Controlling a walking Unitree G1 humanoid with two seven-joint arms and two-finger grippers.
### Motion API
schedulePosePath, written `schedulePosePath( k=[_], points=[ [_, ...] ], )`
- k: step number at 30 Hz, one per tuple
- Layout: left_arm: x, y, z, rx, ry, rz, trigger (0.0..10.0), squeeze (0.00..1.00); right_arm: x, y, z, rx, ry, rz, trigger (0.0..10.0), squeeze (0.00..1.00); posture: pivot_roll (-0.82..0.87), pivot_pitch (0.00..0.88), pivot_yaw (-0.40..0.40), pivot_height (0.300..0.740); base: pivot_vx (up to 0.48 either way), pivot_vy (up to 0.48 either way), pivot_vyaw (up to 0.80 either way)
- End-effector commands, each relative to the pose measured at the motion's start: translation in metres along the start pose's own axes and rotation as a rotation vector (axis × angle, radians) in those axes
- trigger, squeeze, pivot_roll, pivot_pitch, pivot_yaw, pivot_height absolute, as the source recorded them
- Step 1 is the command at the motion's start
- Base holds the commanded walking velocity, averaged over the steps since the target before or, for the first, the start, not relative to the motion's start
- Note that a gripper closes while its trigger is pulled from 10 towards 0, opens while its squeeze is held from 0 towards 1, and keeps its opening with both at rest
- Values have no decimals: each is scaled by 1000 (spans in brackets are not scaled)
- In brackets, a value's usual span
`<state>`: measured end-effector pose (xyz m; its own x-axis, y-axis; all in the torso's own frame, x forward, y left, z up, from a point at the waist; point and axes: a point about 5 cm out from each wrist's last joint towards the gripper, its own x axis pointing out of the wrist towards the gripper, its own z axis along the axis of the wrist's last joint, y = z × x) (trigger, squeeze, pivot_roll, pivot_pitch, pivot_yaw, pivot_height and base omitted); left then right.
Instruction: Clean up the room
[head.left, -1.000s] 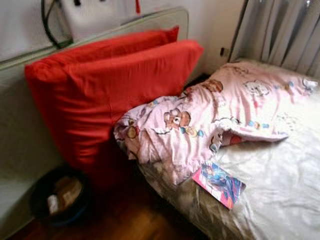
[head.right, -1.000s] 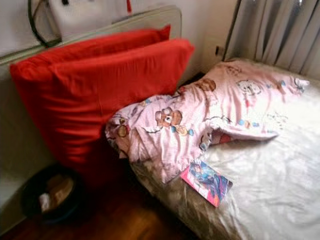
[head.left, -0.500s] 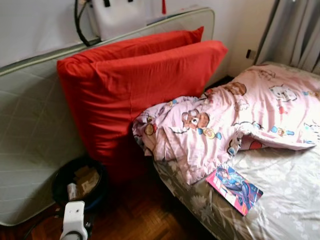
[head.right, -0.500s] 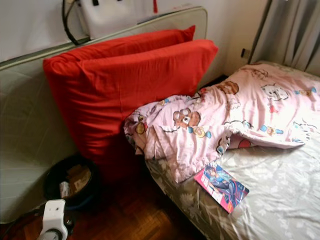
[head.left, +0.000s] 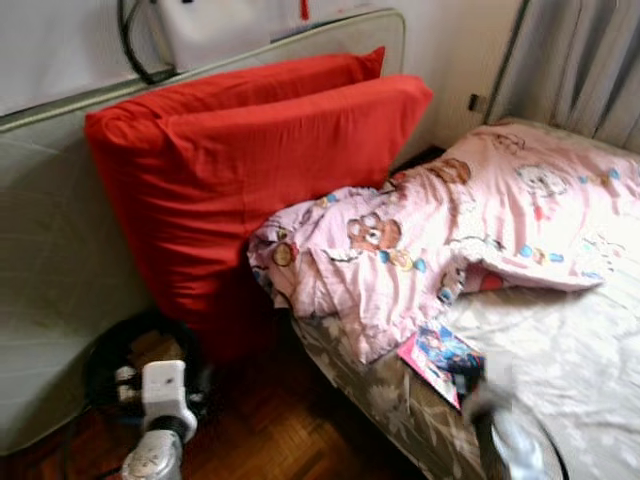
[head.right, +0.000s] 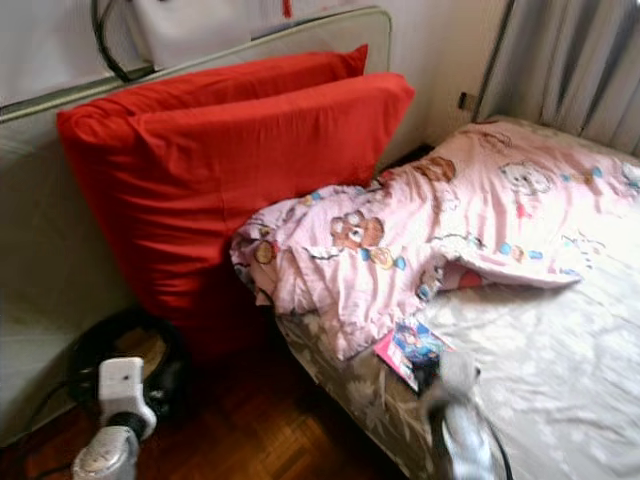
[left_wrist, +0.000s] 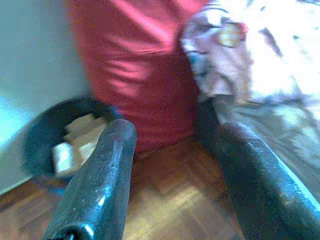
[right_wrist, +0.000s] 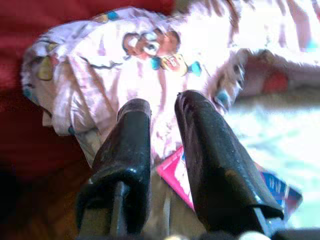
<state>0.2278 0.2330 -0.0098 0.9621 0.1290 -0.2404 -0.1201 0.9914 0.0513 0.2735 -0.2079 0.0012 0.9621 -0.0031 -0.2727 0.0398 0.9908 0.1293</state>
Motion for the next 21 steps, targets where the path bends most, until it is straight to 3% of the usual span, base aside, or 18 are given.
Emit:
schedulePosePath(
  k=[1,8,14,19,21],
  points=[
    [2,3,7,-8,-32,11,10000,0,-14,0,-25,15,86,-2,10000,0,0,0,-5,740,0,0,0],
    [-9,4,19,9,-119,-4,10000,0,-11,-9,0,-20,-65,-51,10000,0,36,0,-43,740,0,0,0],
    [1,-7,36,37,-188,-51,10000,0,-18,-21,7,-15,-135,-131,10000,0,42,0,-64,740,0,0,0],
    [-3,-8,49,10,-231,-10,10000,0,-21,-12,16,-64,-197,-54,10000,0,22,0,-52,740,0,0,0],
    [-7,-6,48,-8,-228,24,10000,0,-23,-9,22,-33,-225,-41,10000,0,17,0,-55,740,0,0,0]
  ],
)
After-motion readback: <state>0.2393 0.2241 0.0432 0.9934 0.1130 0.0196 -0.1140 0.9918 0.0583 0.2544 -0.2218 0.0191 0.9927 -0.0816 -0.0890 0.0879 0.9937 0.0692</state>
